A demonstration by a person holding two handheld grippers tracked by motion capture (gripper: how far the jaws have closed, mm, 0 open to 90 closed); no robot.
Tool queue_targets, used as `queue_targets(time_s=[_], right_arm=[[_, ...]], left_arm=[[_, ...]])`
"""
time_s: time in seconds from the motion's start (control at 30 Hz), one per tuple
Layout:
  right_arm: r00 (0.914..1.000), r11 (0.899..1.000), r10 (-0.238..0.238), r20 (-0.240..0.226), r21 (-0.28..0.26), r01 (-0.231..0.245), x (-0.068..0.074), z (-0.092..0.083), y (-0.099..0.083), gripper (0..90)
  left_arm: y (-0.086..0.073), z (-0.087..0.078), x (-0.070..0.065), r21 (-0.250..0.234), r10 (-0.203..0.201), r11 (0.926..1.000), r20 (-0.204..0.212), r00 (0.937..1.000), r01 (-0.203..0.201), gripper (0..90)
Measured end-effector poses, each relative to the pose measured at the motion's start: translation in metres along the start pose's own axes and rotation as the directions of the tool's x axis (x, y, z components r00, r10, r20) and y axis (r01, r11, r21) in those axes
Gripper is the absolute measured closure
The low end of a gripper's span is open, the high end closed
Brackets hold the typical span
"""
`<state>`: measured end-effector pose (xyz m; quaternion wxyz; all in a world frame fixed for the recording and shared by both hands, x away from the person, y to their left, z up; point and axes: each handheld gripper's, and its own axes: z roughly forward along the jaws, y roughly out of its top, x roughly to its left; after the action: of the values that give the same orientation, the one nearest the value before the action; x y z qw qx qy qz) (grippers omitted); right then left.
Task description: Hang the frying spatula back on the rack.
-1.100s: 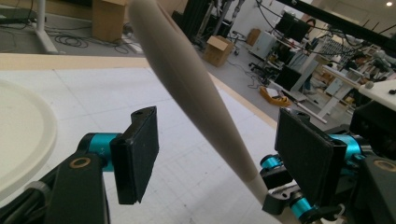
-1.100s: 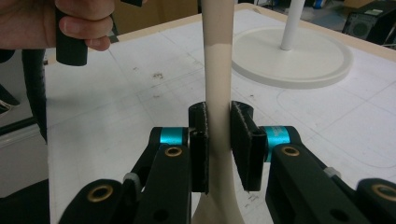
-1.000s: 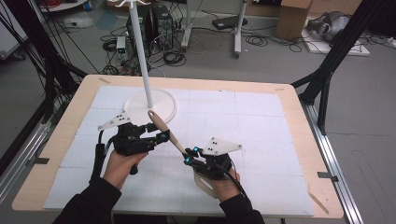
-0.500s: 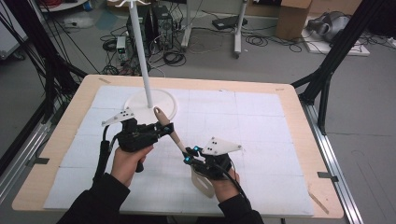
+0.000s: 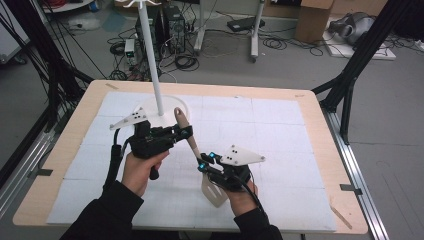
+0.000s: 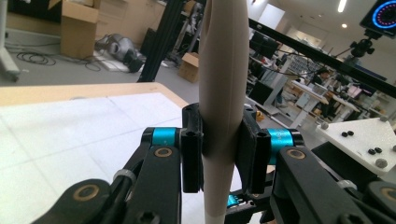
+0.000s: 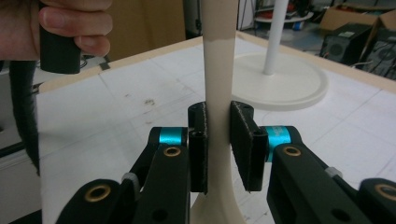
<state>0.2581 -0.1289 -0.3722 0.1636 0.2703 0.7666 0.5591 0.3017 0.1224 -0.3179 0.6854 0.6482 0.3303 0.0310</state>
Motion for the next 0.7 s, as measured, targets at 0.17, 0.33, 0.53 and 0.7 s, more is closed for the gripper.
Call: queue_targets(time_s=[0.17, 0.33, 0.53, 0.7], right_arm=[[0.9996, 0.999, 0.01, 0.026, -0.035, -0.009, -0.004, -0.01, 0.003, 76.8], [0.9962, 0.997, 0.038, 0.079, -0.065, -0.033, -0.015, -0.024, 0.005, 67.1], [0.9811, 0.996, 0.035, 0.191, -0.087, -0.018, -0.027, -0.04, 0.005, 45.0], [0.9644, 0.997, 0.035, 0.262, -0.073, -0.017, -0.04, -0.055, -0.001, 29.3]], left_arm=[[0.015, 0.002, -0.002, -0.011, 0.028, 0.9996, -0.002, 0.9996, -0.028, 73.8], [0.038, -0.002, 0.002, -0.027, 0.061, 0.9977, -0.017, 0.998, -0.062, 73.9], [0.072, -0.003, 0.006, 0.002, 0.15, 0.9887, -0.041, 0.9879, -0.15, 73.9], [0.1, -0.001, 0.011, 0.023, 0.207, 0.9783, -0.062, 0.9764, -0.206, 73.9]])
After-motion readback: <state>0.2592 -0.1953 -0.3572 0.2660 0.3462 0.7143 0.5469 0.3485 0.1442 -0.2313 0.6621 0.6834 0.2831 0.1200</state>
